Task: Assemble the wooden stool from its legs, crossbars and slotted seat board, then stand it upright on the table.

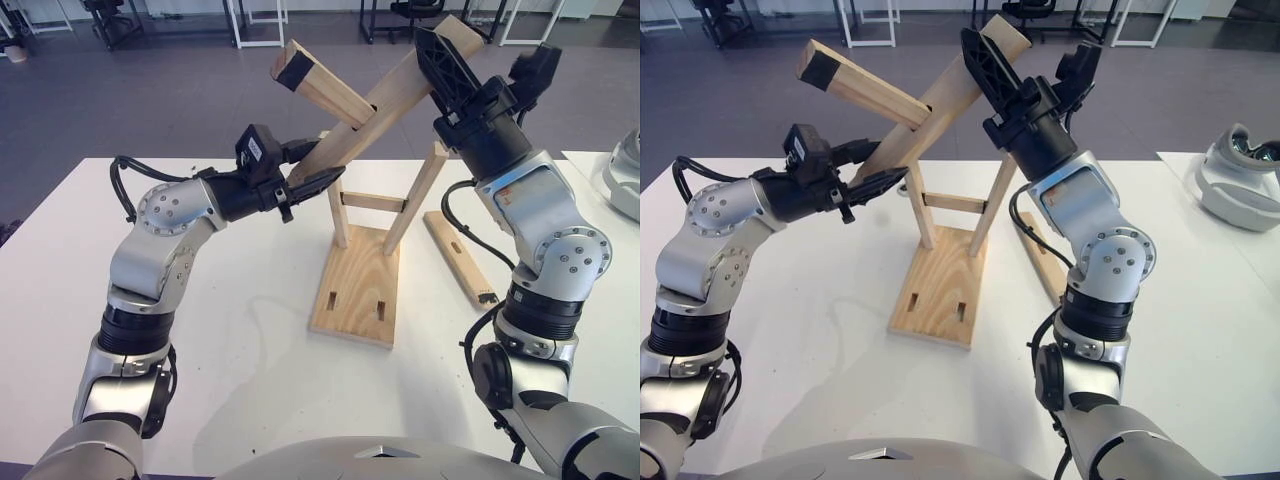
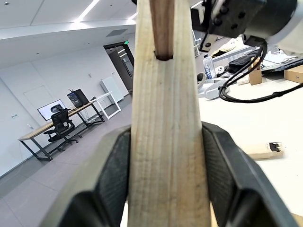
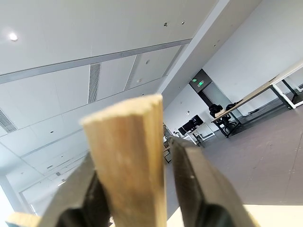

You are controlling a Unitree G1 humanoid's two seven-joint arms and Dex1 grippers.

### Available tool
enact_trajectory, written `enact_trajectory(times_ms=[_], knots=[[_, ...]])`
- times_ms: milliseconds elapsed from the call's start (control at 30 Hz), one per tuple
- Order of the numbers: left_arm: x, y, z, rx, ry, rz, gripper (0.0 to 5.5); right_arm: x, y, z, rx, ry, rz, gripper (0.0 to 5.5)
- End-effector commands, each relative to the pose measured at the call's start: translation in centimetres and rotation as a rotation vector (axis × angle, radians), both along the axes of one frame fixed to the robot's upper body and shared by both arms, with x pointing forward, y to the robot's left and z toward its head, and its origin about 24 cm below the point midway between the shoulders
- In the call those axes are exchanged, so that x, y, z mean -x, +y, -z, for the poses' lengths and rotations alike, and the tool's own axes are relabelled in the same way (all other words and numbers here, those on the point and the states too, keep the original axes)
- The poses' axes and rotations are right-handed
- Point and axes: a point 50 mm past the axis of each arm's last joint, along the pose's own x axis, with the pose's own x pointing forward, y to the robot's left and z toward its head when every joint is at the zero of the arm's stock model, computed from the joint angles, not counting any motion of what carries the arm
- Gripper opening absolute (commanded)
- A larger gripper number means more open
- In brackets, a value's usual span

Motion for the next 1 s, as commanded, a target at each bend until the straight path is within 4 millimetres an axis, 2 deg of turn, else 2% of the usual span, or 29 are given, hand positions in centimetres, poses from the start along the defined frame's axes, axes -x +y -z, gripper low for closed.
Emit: enact_trajectory(times_ms=[33, 100, 167, 200, 267, 400, 500, 567, 767, 867, 1000], knots=[[0.6, -0.2, 0.2, -0.047, -0.014, 0.029, 2.02, 0.1, 0.0, 0.4, -0.043, 0.039, 0.007, 1.23], [0.7, -0.2, 0.6, -0.059, 0.004, 0.036, 2.02, 0.1, -0.2, 0.8, -0.065, 0.060, 0.038, 1.18], [0.8, -0.3, 1.1, -0.068, 0.029, 0.049, 2.02, 0.0, -0.5, 2.3, -0.025, 0.099, 0.112, 1.14], [0.8, -0.2, 1.5, -0.078, 0.044, 0.041, 2.40, 0.3, -1.0, 3.1, -0.024, 0.120, 0.140, 1.12], [0.9, 0.5, 2.9, -0.105, 0.090, 0.010, 2.71, 1.9, -2.7, 4.7, -0.033, 0.159, 0.215, 1.04], [2.2, 2.2, 7.1, -0.230, 0.207, -0.060, 3.31, 7.2, -5.5, 8.9, 0.031, 0.304, 0.363, 1.03], [3.1, 3.4, 10.8, -0.380, 0.276, -0.120, 3.76, 8.8, -6.8, 11.0, 0.074, 0.408, 0.473, 1.03], [3.4, 3.8, 12.5, -0.461, 0.306, -0.138, 4.04, 9.1, -7.1, 11.7, 0.121, 0.441, 0.526, 1.03], [2.9, 3.9, 15.8, -0.616, 0.334, -0.186, 4.04, 10.0, -7.9, 13.7, 0.239, 0.562, 0.658, 1.03], [2.7, 3.1, 16.4, -0.616, 0.343, -0.170, 4.04, 10.2, -7.9, 13.7, 0.268, 0.576, 0.677, 1.03], [2.9, 2.0, 16.2, -0.574, 0.357, -0.134, 4.04, 9.9, -7.8, 13.0, 0.262, 0.603, 0.664, 1.03]])
